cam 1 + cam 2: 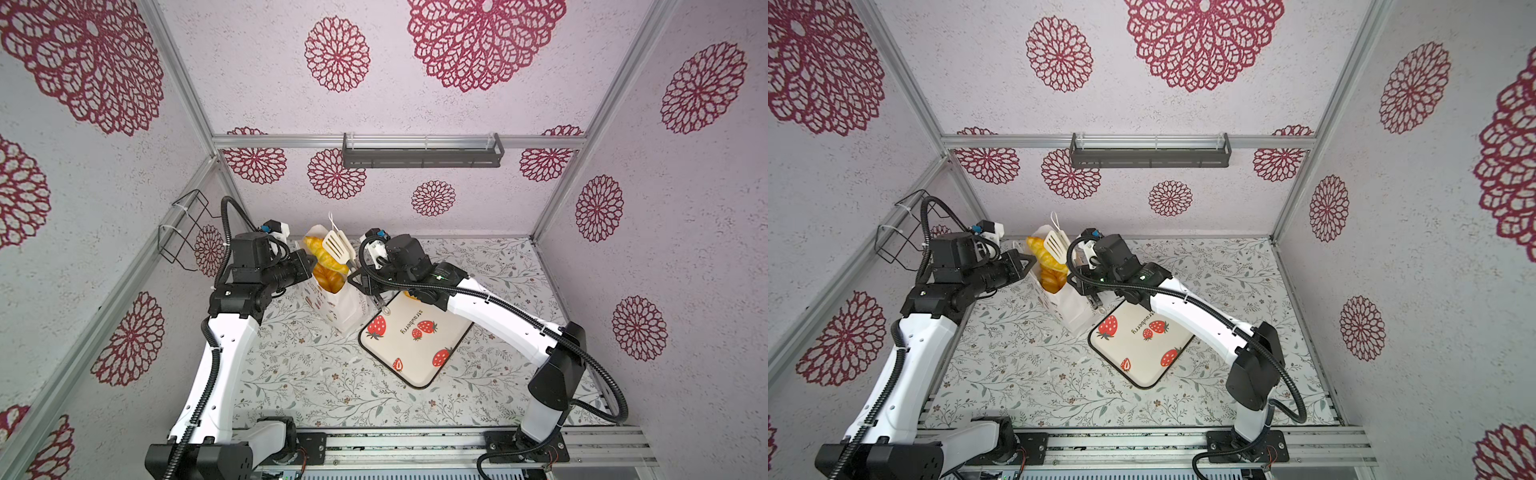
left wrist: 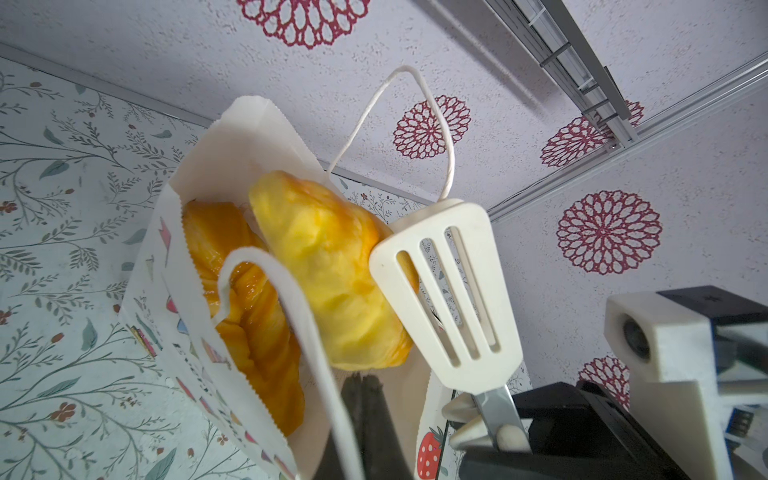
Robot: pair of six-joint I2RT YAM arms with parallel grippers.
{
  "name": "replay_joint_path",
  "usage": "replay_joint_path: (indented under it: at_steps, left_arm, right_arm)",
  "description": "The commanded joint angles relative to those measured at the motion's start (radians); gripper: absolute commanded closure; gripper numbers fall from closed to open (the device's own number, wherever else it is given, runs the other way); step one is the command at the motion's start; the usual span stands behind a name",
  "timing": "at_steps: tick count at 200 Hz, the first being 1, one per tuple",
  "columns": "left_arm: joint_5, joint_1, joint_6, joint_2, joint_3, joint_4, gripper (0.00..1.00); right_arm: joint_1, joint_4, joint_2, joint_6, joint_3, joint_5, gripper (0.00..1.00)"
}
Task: Place the fake bread into the paper bag
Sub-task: 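Lower the croissant into the bag held by the left gripper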
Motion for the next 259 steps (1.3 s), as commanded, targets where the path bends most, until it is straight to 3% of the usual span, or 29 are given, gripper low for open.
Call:
replay_joint_path:
  at_steps: [1,167,217,259]
  left_arm:
    - [0.006,-0.003,0.010,-0.025,-0.002,0.028,1.00]
    - [0.010,-0.003,-0.003,-0.022,-0.019,0.049,1.00]
    - [0.009,-0.003,0.000,-0.022,-0.020,0.055,1.00]
    - [0.014,-0.003,-0.005,0.000,-0.010,0.058,1.00]
  right_arm:
    - [-0.010,0.085,-0.045,0.016,-0.003,-0.009,0.84]
    - [-0.015,0.057,-0.045,0.010,-0.040,-0.017,0.81]
    - [-0.012,0.023,-0.043,-0.004,-0.016,0.000,0.64]
    - [-0.012,0.017,-0.053,-0.011,-0.014,0.005,0.58]
